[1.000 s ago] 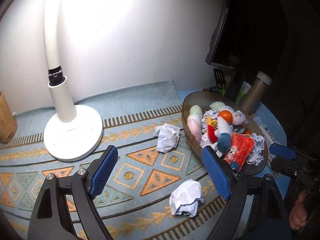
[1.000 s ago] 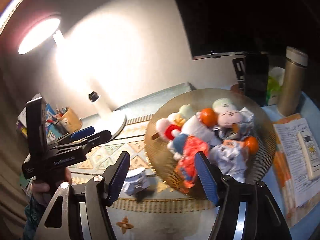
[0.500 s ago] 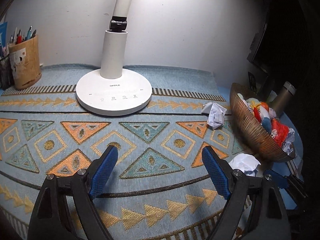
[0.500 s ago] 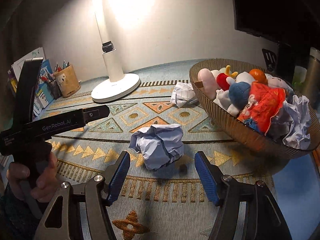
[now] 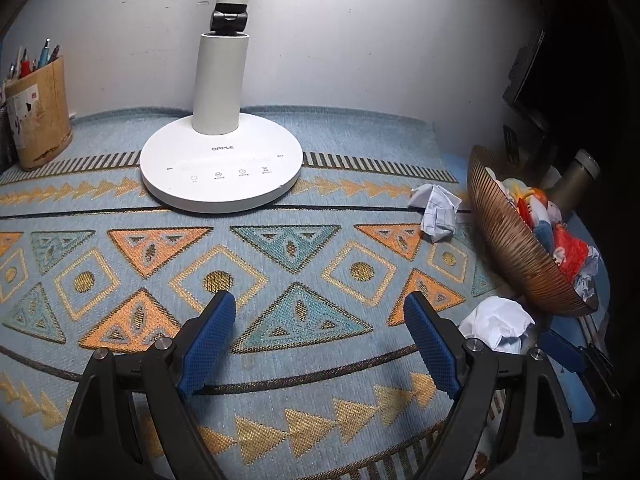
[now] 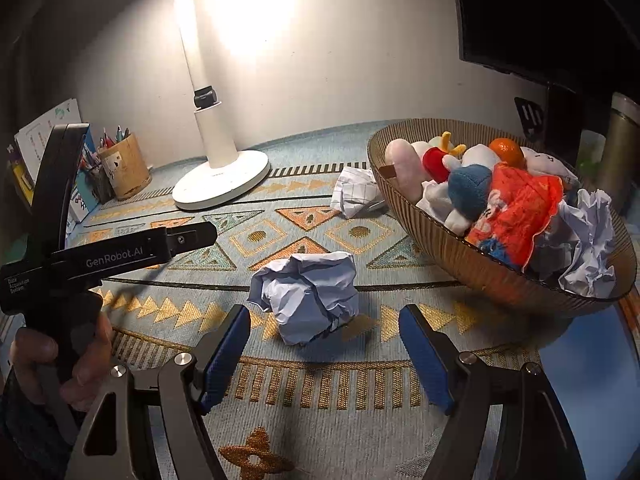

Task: Organize objects
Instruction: 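Withdraw both grippers from the bowl toward the crumpled paper balls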

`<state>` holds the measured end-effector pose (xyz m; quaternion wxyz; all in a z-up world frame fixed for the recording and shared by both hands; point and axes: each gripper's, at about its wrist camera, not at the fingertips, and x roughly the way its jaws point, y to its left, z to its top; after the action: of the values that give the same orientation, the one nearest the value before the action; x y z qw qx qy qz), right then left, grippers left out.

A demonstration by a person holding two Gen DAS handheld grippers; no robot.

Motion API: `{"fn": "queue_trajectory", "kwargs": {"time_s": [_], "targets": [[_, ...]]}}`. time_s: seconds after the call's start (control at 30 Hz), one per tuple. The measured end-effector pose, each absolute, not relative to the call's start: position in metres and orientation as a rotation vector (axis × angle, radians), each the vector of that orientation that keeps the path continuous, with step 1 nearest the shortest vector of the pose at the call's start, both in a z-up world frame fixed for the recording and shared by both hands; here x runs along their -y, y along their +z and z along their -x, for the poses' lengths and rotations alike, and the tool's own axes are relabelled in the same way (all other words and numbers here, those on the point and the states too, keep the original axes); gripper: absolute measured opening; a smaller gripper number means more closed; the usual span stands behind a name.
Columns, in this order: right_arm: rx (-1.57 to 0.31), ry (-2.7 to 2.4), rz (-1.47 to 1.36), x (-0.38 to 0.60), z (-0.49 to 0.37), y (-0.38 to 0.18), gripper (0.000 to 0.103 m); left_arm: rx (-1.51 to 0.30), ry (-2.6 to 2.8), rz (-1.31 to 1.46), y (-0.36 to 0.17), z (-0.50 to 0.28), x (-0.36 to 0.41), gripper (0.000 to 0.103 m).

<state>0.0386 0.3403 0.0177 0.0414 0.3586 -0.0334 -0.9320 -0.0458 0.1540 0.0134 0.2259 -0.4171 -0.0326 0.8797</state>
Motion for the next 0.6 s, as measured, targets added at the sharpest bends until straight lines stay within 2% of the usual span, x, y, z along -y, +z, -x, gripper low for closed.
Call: {"fn": "queue_trajectory", "kwargs": {"time_s": [0.2,0.27,0.6], "targets": [[0.226,-2.902,-1.186,-0.338,-0.026,0.014,0.075,-0.099,2.202,1.111,0.035,0.085,-0.209,0.085],[0.213,-2.921,-1.218,-0.335,-0.021,0.012,0.075,-0.179,2.172,1.066,0.036,0.098,-0.228,0.085],[0.226,-2.967,-1.250,-0.318,-0.004,0.010,0.079,-0.435,1.911,1.015,0.006,0.134,-0.308,0.085]]}}
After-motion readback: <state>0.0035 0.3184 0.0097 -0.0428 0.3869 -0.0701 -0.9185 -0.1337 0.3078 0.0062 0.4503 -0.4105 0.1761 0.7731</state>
